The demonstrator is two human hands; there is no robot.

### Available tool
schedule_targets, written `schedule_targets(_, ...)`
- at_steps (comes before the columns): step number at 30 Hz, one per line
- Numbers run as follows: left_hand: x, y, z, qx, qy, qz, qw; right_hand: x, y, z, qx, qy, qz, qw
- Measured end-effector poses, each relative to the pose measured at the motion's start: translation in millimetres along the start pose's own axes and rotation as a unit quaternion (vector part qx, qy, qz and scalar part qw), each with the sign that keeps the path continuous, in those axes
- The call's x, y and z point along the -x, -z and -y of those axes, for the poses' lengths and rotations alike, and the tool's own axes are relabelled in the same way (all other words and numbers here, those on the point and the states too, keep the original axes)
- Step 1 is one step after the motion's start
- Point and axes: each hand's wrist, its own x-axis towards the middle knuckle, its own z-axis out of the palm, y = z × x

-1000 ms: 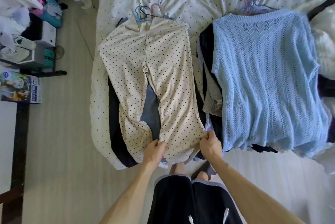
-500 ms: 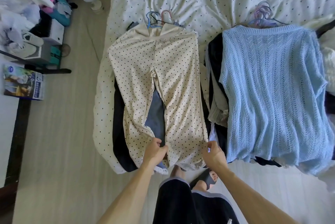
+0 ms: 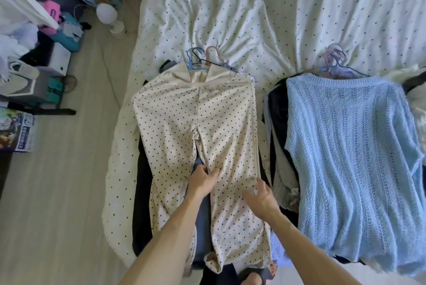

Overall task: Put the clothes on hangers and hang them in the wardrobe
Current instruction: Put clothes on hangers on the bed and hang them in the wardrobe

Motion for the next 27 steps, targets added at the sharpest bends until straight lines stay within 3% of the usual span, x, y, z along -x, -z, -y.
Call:
schedule_targets(4, -21.6, 1.7, -6.9, -0.084, -0.008, -0.031, 0.996, -7.3, 5.0, 2.5, -0.017, -0.014, -0.002, 1.000)
schedule_targets(7, -16.7, 9.6, -9.7, -0.208, -0.069, -0.107, 0.970, -4.0, 2.5, 0.6, 0.005, -0.009, -0.009, 1.000)
schedule_targets(10, -15.5, 27.8, -7.4, -0.180, -0.090, -0.205, 0.958, 2.8, -1.8, 0.6, 0.025, 0.009, 0.006, 1.000)
schedule_targets(14, -26.3, 40.7, 3.1, -0.198, -0.066, -0.189, 0.960, 13.2, -9.7, -0.4, 0.087, 0.052, 0.003, 0.995)
schedule_targets(16, -28.7, 38.7, 9.2, -0.226, -0.135, -0.243, 0.934, 17.2, -16.2, -2.6, 0.115, 0.074, -0.016, 0.990)
schedule_targets(18, -27.3, 33.1, 7.9, -0.296, -0.253, -0.256, 0.885, 18.6, -20.5, -3.9, 0.152, 0.105, -0.045, 0.982)
schedule_targets(20, -26.5, 24.8, 7.1, -0.382, -0.353, -0.176, 0.836, 18.1, -26.1, -8.0, 0.192, 0.141, -0.063, 0.969)
schedule_targets(22, -26.1, 14.6, 14.0, -0.464, -0.385, -0.071, 0.795, 15.4, -30.2, -12.9, 0.221, 0.152, -0.044, 0.962)
schedule_targets(24, -30.7, 7.8, 22.5, -0.528, -0.318, 0.002, 0.787, 13.5, -30.9, -15.9, 0.257, 0.143, -0.009, 0.956)
schedule_targets(27, -37.2, 7.6, 18.2, -0.575, -0.184, 0.048, 0.796, 11.7, -26.7, -19.0, 0.315, 0.142, 0.021, 0.938)
